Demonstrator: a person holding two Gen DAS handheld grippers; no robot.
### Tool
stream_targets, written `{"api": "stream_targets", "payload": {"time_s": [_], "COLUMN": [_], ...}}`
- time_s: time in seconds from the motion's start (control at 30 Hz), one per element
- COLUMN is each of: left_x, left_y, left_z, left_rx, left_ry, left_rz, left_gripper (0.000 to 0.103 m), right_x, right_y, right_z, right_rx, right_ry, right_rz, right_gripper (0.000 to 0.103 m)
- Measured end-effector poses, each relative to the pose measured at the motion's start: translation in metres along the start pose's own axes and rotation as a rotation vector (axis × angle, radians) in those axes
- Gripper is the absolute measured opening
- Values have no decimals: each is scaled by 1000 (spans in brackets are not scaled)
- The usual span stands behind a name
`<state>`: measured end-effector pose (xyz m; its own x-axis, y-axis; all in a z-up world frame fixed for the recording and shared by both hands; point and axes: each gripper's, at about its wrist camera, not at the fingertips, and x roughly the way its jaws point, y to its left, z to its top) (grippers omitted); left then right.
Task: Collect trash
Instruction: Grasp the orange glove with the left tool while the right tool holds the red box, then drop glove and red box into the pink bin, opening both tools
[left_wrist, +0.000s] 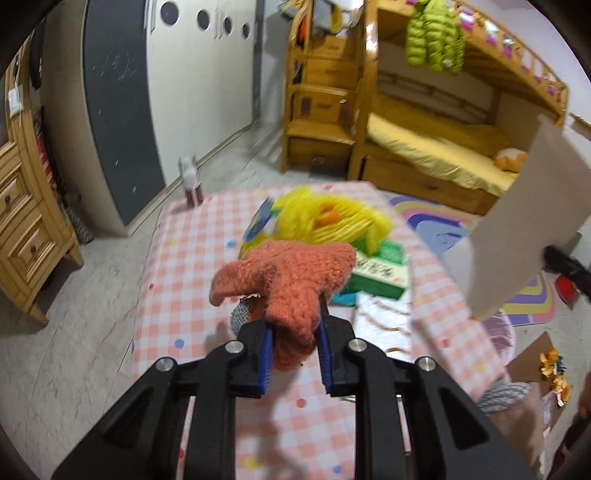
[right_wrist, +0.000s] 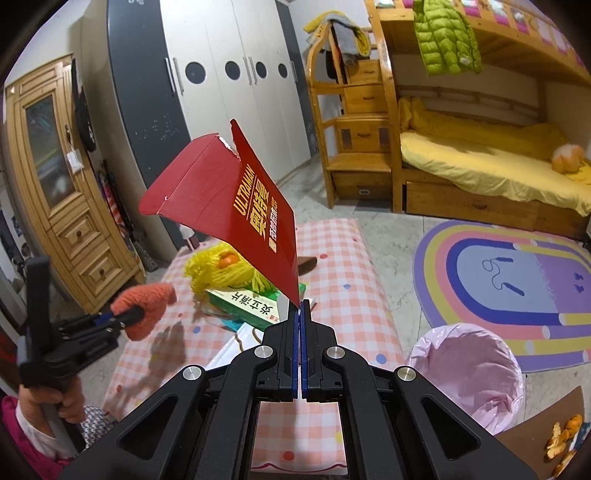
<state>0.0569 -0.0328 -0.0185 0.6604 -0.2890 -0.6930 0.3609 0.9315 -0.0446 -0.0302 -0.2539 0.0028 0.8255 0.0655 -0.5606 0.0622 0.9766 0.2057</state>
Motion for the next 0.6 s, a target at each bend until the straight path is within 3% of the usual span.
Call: {"api": "stream_targets", "payload": {"time_s": [0.23,0.6], "left_x": [-9,27], "left_y": [-44,-182], "left_z": [6,12], "left_rx": [72,261], "left_ry": [-26,-12], "left_rz": [-78,-295], "left_gripper": [18,18], "right_x": [-21,-54], "right_y": [-25,-105], "right_z": [-9,-36], "right_rx": [42,166], "right_ry": [-15,-7], "right_rz": [-37,-244], "right_gripper": [0,0]}}
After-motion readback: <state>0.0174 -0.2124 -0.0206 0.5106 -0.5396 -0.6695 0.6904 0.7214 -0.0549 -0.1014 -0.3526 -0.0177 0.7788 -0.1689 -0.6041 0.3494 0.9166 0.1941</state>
